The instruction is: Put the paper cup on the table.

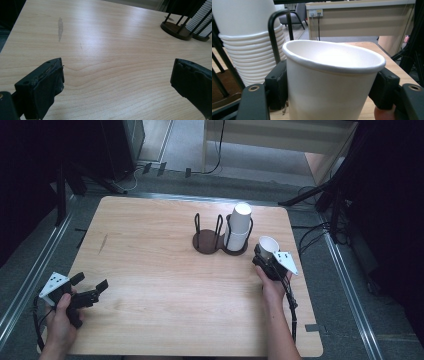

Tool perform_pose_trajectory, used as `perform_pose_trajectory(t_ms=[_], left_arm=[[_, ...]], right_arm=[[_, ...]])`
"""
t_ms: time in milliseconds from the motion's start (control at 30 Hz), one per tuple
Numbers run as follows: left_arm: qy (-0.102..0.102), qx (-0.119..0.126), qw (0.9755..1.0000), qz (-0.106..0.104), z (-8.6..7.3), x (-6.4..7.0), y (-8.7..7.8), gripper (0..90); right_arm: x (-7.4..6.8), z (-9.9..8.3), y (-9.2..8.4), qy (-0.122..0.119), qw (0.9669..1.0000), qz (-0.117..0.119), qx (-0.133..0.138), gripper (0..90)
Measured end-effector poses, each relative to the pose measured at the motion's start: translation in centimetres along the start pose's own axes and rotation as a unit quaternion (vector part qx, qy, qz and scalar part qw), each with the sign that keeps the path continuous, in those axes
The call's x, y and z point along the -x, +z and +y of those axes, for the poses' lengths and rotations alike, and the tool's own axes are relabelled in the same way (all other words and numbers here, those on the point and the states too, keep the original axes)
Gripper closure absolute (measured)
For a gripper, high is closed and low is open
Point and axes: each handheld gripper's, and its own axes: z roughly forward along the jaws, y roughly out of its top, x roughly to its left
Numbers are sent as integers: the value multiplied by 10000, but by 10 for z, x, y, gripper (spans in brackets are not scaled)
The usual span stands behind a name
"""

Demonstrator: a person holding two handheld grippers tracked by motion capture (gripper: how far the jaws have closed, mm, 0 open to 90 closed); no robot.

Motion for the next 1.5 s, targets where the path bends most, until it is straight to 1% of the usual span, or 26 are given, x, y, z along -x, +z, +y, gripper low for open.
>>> perform_pose_trajectory(t_ms=[33, 100, 167, 267, 333, 400, 533, 733, 867, 1000, 1100, 1133, 1167, 1200, 1233, 1267, 1367, 1500], left_arm=[[0, 11, 10000, -15, 0, 0, 0, 0], [-36, 27, 10000, -35, 0, -1, 0, 0], [-62, 37, 10000, -32, 0, -1, 0, 0], [-110, 55, 9999, -53, 0, -2, -1, 0], [-110, 54, 9999, -65, 0, -2, 0, 0], [-106, 54, 9999, -70, 0, -2, 0, 0], [-150, 68, 9998, -87, 0, -2, 0, 0], [-177, 58, 9998, -106, 0, -3, 0, 0], [-207, 61, 9997, -102, 0, -3, 0, 0], [-212, 67, 9997, -100, 0, -3, 0, 0], [-211, 62, 9997, -111, 0, -4, 0, 0], [-213, 62, 9997, -113, 0, -4, 0, 0], [-216, 63, 9997, -113, 0, -4, 0, 0], [-219, 66, 9997, -112, 0, -4, 0, 0], [-217, 65, 9997, -112, 0, -4, 0, 0], [-220, 65, 9997, -112, 0, -4, 0, 0], [-220, 64, 9997, -118, 0, -4, 0, 0], [-220, 69, 9997, -119, 0, -4, 0, 0]], right_arm=[[1, -1, 1, 54, 10000, -20, -56, 281], [3, -1, 2, 182, 9996, -145, -181, 275], [4, -1, 3, 282, 9992, -153, -221, 274], [6, -1, 3, 353, 9988, -159, -299, 270], [6, -1, 3, 343, 9987, -197, -331, 262], [7, -1, 3, 359, 9985, -203, -349, 257], [6, -1, 3, 313, 9986, -195, -369, 247], [7, -2, 2, 422, 9976, -122, -541, 223], [5, -2, 1, 314, 9978, -60, -587, 209], [5, -1, -1, 293, 9973, -47, -667, 171], [6, 0, -2, 225, 9972, -29, -713, 97], [5, 1, -3, 186, 9972, -8, -719, 57], [6, 1, -3, 131, 9969, 25, -774, 16], [6, 1, -4, 85, 9962, 64, -863, 0], [6, 1, -4, 85, 9962, 64, -863, 0], [6, 2, -5, 89, 9955, 70, -939, 0], [6, 3, -9, 38, 9945, 24, -1045, 0], [7, 6, -17, -78, 9955, 101, -937, 0]])
